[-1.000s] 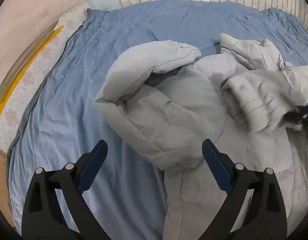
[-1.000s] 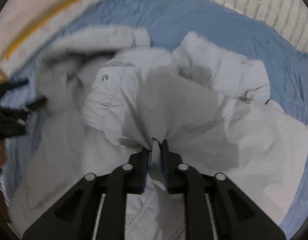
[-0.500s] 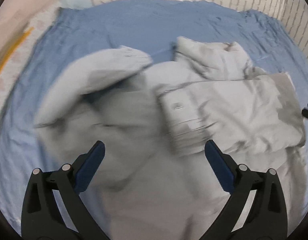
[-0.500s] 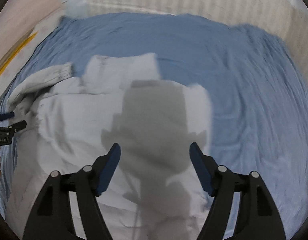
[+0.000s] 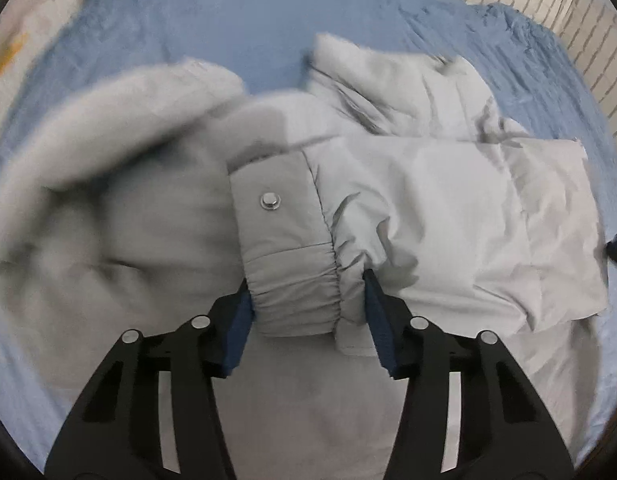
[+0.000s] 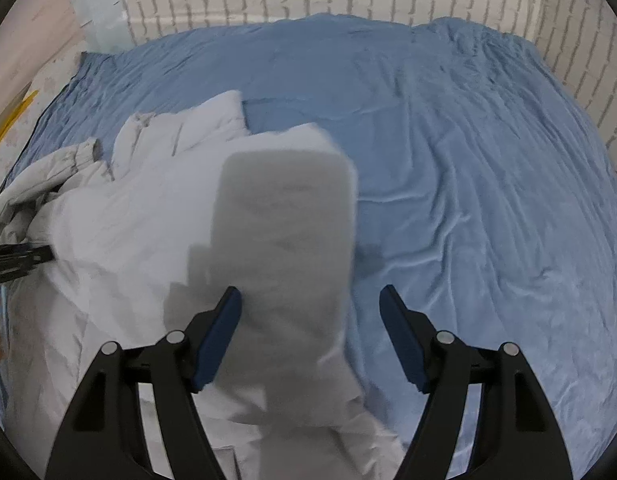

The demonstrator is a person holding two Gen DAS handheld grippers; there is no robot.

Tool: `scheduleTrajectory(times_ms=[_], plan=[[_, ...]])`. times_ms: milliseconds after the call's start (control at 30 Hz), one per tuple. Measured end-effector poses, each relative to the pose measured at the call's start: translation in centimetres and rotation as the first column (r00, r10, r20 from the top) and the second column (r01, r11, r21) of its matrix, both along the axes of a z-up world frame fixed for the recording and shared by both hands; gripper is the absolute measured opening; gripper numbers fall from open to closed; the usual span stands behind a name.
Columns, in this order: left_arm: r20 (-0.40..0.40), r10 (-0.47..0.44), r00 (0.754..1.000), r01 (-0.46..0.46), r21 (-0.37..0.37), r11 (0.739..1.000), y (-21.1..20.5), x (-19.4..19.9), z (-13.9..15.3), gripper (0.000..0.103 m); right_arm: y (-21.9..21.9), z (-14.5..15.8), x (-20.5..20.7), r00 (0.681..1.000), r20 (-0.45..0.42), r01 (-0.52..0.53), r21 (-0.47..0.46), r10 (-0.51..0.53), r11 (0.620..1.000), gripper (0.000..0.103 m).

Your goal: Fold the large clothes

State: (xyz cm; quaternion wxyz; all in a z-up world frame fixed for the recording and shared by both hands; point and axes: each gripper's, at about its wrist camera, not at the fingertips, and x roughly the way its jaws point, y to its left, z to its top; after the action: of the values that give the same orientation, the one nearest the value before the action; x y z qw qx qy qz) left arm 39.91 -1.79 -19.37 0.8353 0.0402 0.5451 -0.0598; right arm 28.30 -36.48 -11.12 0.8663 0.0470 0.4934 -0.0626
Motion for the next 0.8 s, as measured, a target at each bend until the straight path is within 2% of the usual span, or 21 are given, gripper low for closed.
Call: scheduleTrajectory(times_ms=[67, 167, 200, 300, 367, 467, 500, 600, 633, 700, 733, 767, 800], plan=[[0.017, 0.014, 1.000, -0.015, 0.061, 0.998, 2.7, -0.4, 0.7, 0.051, -0.4, 0.0, -0.2, 1.000, 0.006, 0.013, 0.009, -0.013, 1.000, 0.072], [-0.044, 0.002, 0.999, -0.002, -0.009, 1.000, 5.1, -0.7, 0.2, 0.053, -0.5, -0.3, -0.5, 1.000, 0.006, 0.027, 0.020, -0.027, 0.999, 0.072], [-0.041, -0.011, 0.999, 0.011, 0.002, 1.000, 5.0, -1.2, 0.0, 0.054, -0.5, -0.7, -0.5, 0.999, -0.001, 0.034, 0.025, -0.034, 0.999, 0.072], [0.002, -0.026, 1.000, 0.025, 0.058, 0.998, 3.7, -2.2, 0.6, 0.059, -0.3, -1.4, -0.4, 0.999, -0.020, 0.046, 0.051, -0.045, 0.998, 0.072], [0.038, -0.014, 0.999, 0.012, 0.041, 0.999, 3.8, -3.0, 2.4, 0.074, 0.0, -1.3, -0.5, 0.999, -0.017, 0.038, 0.050, -0.037, 0.998, 0.072], [0.127, -0.007, 0.992, 0.000, 0.057, 0.998, 4.3, -4.5, 5.1, 0.088, 0.4, -0.7, -0.6, 1.000, -0.005, 0.018, 0.024, -0.018, 1.000, 0.072], [0.161, -0.003, 0.987, -0.008, 0.062, 0.998, 4.4, -4.9, 6.2, 0.089, 0.3, -0.5, -0.6, 1.000, 0.000, 0.018, 0.025, -0.018, 1.000, 0.072], [0.160, -0.010, 0.987, 0.006, 0.023, 1.000, 4.2, -4.6, 7.1, 0.089, 0.4, -0.3, -0.4, 1.000, 0.006, 0.029, 0.056, -0.029, 0.998, 0.072], [0.153, -0.023, 0.988, 0.019, 0.029, 0.999, 3.3, -4.3, 6.9, 0.087, 0.7, -0.4, -0.2, 1.000, 0.006, 0.029, 0.079, -0.029, 0.996, 0.072], [0.141, -0.047, 0.989, 0.039, 0.058, 0.998, 0.9, -3.6, 5.9, 0.075, 1.5, -0.8, 0.1, 1.000, 0.001, 0.016, 0.115, -0.016, 0.993, 0.072], [0.124, -0.057, 0.991, 0.050, 0.056, 0.997, 0.8, -3.4, 5.4, 0.059, 2.3, -1.2, 0.2, 1.000, -0.002, 0.001, 0.141, -0.001, 0.990, 0.072], [0.082, -0.067, 0.994, 0.063, 0.047, 0.997, -0.4, -2.7, 4.2, 0.038, 2.9, -1.6, 0.3, 1.000, -0.001, -0.010, 0.161, 0.010, 0.987, 0.068], [0.049, -0.068, 0.996, 0.067, 0.037, 0.997, -0.9, -2.5, 3.3, 0.028, 3.3, -1.9, 0.4, 1.000, -0.003, -0.014, 0.168, 0.015, 0.986, 0.051]])
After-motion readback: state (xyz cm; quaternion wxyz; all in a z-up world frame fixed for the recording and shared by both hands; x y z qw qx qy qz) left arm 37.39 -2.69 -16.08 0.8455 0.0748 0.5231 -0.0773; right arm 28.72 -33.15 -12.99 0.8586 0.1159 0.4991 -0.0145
